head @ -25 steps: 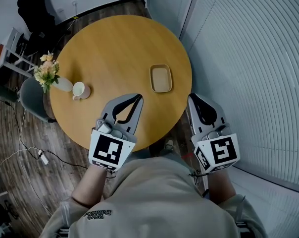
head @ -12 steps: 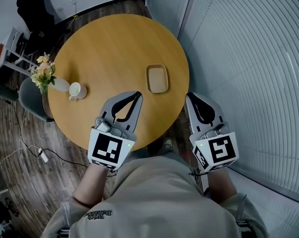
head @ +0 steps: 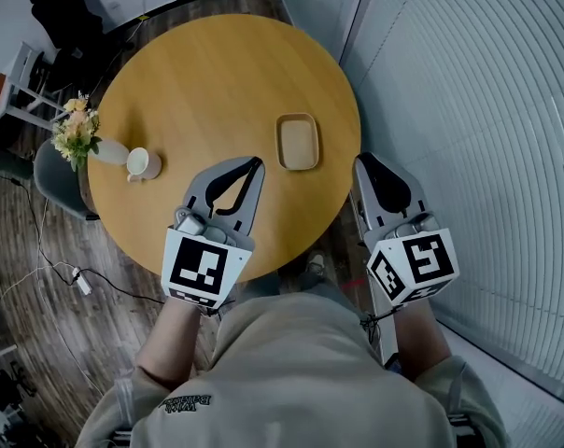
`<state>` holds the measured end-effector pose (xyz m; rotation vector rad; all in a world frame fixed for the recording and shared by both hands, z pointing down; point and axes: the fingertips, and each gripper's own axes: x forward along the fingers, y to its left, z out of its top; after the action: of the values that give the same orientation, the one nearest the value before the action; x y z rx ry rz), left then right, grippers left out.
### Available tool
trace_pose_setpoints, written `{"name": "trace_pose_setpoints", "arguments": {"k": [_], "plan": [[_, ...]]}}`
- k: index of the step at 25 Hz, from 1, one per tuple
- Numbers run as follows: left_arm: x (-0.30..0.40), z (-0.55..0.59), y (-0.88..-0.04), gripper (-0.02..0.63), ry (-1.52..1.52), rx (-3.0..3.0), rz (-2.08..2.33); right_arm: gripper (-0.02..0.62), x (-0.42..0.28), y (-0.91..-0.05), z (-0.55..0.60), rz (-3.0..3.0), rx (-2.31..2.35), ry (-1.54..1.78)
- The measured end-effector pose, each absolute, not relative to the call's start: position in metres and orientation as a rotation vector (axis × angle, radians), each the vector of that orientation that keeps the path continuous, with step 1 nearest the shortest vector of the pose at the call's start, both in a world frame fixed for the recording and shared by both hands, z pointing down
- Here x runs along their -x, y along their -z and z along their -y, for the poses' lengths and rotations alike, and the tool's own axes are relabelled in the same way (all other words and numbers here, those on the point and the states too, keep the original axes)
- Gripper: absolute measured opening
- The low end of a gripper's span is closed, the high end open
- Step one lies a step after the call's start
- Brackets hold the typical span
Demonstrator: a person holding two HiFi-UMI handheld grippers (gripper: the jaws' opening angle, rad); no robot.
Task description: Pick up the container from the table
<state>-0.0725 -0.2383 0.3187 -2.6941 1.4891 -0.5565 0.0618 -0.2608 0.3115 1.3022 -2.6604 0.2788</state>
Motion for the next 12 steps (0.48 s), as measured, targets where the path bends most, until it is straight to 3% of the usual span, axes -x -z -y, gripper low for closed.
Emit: {"name": "trace_pose_setpoints", "arguments": {"k": [12], "plan": [[0.076,0.288,-0.366,0.021,0.621,2.751,-1.494,0.074,-0.039,-0.391,0.320,2.563,-1.183,-0.454]]}}
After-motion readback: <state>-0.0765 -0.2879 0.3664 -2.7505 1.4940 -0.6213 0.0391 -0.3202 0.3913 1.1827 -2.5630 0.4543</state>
